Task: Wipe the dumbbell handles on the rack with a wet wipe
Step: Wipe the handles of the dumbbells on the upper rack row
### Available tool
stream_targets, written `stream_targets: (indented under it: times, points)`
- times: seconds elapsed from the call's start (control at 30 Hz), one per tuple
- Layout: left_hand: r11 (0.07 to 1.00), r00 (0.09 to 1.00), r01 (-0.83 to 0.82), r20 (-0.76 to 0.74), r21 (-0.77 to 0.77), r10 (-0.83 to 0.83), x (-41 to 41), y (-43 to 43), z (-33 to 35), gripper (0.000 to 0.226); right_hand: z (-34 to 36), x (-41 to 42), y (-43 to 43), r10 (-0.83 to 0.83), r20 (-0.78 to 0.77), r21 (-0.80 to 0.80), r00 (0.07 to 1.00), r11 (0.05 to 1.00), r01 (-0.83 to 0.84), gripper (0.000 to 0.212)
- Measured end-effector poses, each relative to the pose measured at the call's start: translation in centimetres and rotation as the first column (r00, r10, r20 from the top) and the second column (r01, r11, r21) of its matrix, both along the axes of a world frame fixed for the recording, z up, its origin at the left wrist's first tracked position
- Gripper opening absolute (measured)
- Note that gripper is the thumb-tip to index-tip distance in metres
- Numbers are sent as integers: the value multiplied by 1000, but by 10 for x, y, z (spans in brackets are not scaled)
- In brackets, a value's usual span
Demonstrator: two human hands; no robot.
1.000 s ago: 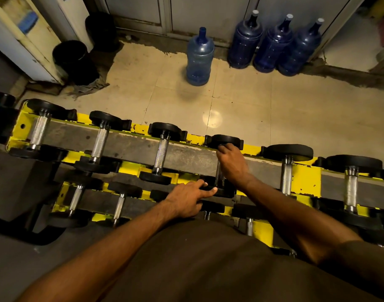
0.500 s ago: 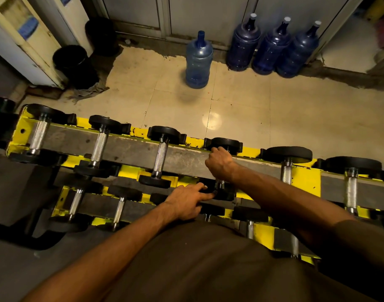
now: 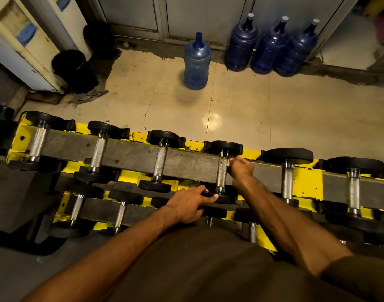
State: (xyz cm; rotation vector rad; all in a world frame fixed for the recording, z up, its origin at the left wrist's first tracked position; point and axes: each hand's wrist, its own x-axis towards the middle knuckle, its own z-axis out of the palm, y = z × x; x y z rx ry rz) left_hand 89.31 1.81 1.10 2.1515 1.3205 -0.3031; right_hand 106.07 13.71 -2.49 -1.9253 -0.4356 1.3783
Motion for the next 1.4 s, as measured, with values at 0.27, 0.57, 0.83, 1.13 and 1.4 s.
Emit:
stream_targets:
  times: [0.27, 0.57, 0.83, 1.13, 1.4]
  points:
    - [1000, 1000, -11, -2, 10, 11, 0, -2, -4, 64, -14, 11, 17, 57, -424, -199, 904, 968, -154, 28]
    - [999, 1000, -29, 5, 20, 29, 1, -4, -8, 65, -45, 59, 8, 541, -211, -313, 814, 752, -580, 32]
    - [999, 1000, -30, -9, 19, 30, 2, -5, -7, 66, -1, 35, 0, 561, -69, -204, 825, 802, -562, 19]
    - [999, 999, -45, 14, 18, 44, 0, -6, -9, 65, -3, 29, -14, 466, -179, -191, 866, 847, -496, 20]
    - [999, 999, -35, 15, 15, 34, 1, -3, -8, 64, 7, 29, -43, 470, 874, 45, 122, 173, -984, 19]
